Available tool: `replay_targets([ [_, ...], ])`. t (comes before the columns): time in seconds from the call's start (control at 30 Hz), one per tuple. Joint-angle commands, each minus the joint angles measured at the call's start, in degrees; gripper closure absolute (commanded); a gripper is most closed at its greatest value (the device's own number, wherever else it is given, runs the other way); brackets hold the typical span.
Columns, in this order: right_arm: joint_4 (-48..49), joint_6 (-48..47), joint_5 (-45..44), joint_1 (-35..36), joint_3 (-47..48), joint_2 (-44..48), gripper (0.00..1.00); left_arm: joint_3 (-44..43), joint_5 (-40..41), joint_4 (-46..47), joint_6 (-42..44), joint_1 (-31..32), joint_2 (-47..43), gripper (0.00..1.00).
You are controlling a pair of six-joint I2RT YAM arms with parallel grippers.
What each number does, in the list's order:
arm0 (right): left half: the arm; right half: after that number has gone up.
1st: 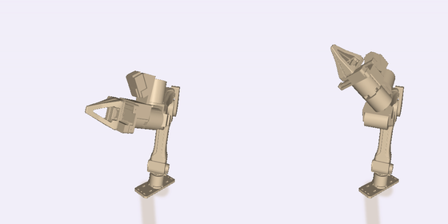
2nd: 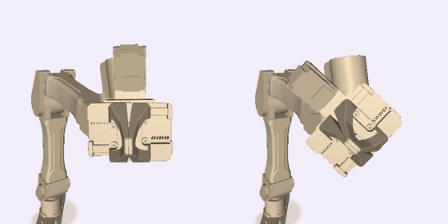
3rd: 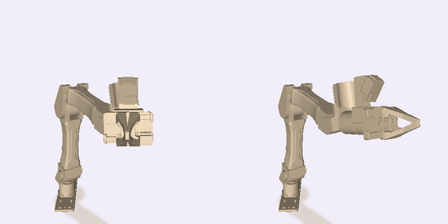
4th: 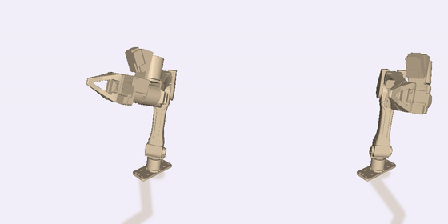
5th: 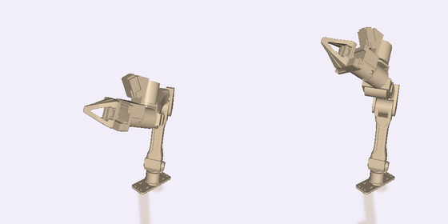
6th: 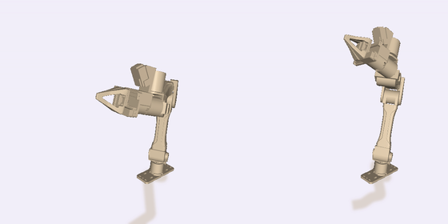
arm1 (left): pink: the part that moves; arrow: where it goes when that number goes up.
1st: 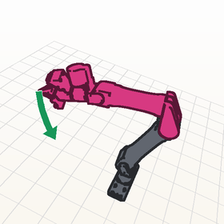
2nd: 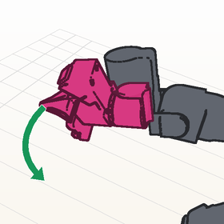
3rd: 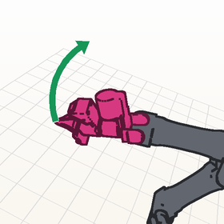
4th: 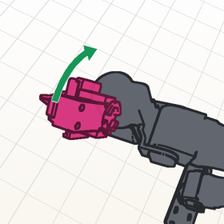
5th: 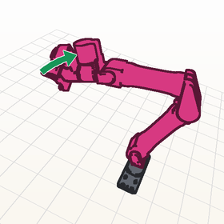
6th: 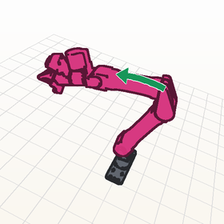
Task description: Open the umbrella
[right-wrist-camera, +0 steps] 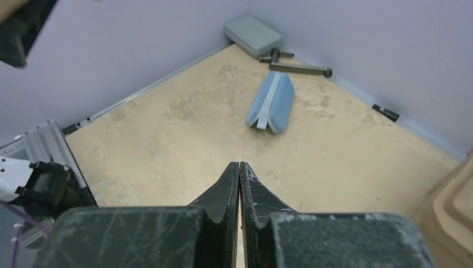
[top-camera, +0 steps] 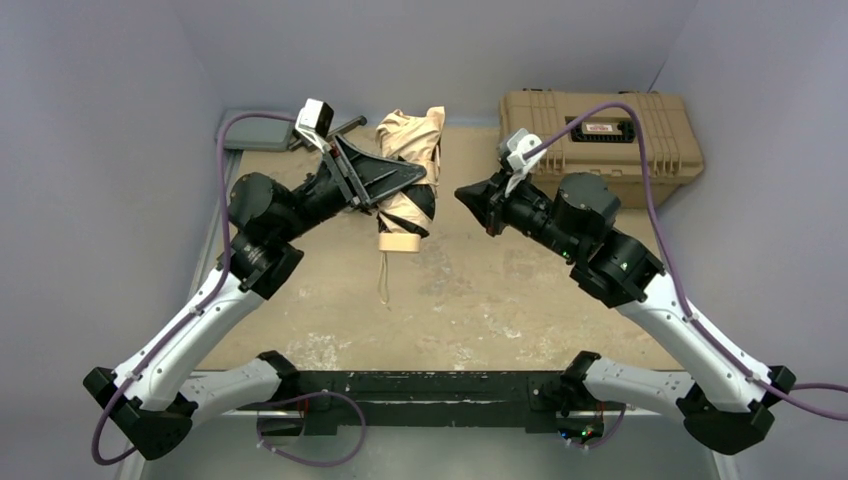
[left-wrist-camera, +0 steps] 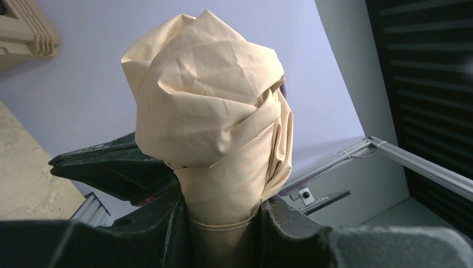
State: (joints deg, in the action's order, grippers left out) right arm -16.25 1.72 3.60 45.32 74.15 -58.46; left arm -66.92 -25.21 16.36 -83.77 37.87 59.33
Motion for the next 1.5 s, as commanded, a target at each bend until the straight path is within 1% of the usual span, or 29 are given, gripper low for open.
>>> replay_targets([
  [0.0,-3.80,3.36,-0.17,-0.06,-0.20,4.25,0.92,-5.07,-0.14,-2.31,6.75,-0.58,-1.81,1.00],
  [0.03,-3.36,4.48,2.40,-0.05,0.25,5.14,0.73,-5.81,0.16,-4.55,8.29,-0.53,-1.81,1.00],
  [0.07,-2.31,5.50,4.53,-0.06,0.62,5.86,0.46,-5.91,0.76,-5.60,9.21,-0.59,-1.91,1.00],
  [0.1,-1.30,7.01,6.04,-0.01,1.21,6.38,0.33,-5.86,1.40,-5.91,9.83,-0.57,-1.94,1.00],
  [0.13,-0.10,8.72,6.87,-0.01,1.83,6.73,0.24,-5.86,2.43,-6.42,10.24,-0.52,-2.01,1.00],
  [0.2,2.71,10.91,8.23,-0.05,2.83,7.01,0.16,-5.78,4.58,-6.57,10.13,-0.52,-1.83,1.00],
  [0.33,11.40,13.01,7.42,0.00,3.16,7.06,0.15,-5.34,6.83,-1.51,7.35,-0.56,-0.50,1.00],
  [0.4,16.39,13.09,5.46,-0.06,2.39,6.64,0.15,-5.33,7.20,0.75,6.36,-0.52,0.10,1.00],
  [0.5,23.30,13.62,4.48,-0.05,1.88,4.60,0.17,-5.29,7.65,2.79,5.73,-0.45,0.56,1.00],
  [0.6,25.88,13.58,3.96,-0.06,4.42,1.22,0.21,-5.70,7.91,3.10,5.95,-0.53,0.78,1.00],
  [0.7,29.47,13.61,1.95,-0.03,4.72,-0.33,0.27,-5.76,8.69,4.10,5.68,-0.50,0.87,1.00],
  [0.77,30.20,13.66,0.69,-0.05,5.32,-1.37,0.30,-5.77,9.10,4.71,5.56,-0.46,0.87,1.00],
  [0.9,30.34,13.58,2.65,-0.06,6.58,-3.31,0.32,-5.45,9.22,5.65,5.09,-0.48,1.11,1.00],
  [1.0,30.54,13.54,2.17,-0.03,6.62,-3.80,0.33,-5.24,9.14,6.05,5.08,-0.43,1.29,1.00],
  [1.13,31.51,13.31,0.09,-0.01,6.31,-3.91,0.39,-5.24,9.05,6.93,4.62,-0.46,1.69,1.00],
  [1.23,31.14,13.03,0.42,-0.06,7.43,-4.99,0.43,-5.39,8.89,7.37,4.58,-0.45,1.99,1.00],
  [1.47,30.01,12.35,1.59,0.02,8.61,-6.69,0.48,-5.70,8.69,7.51,4.58,-0.45,2.37,1.00],
])
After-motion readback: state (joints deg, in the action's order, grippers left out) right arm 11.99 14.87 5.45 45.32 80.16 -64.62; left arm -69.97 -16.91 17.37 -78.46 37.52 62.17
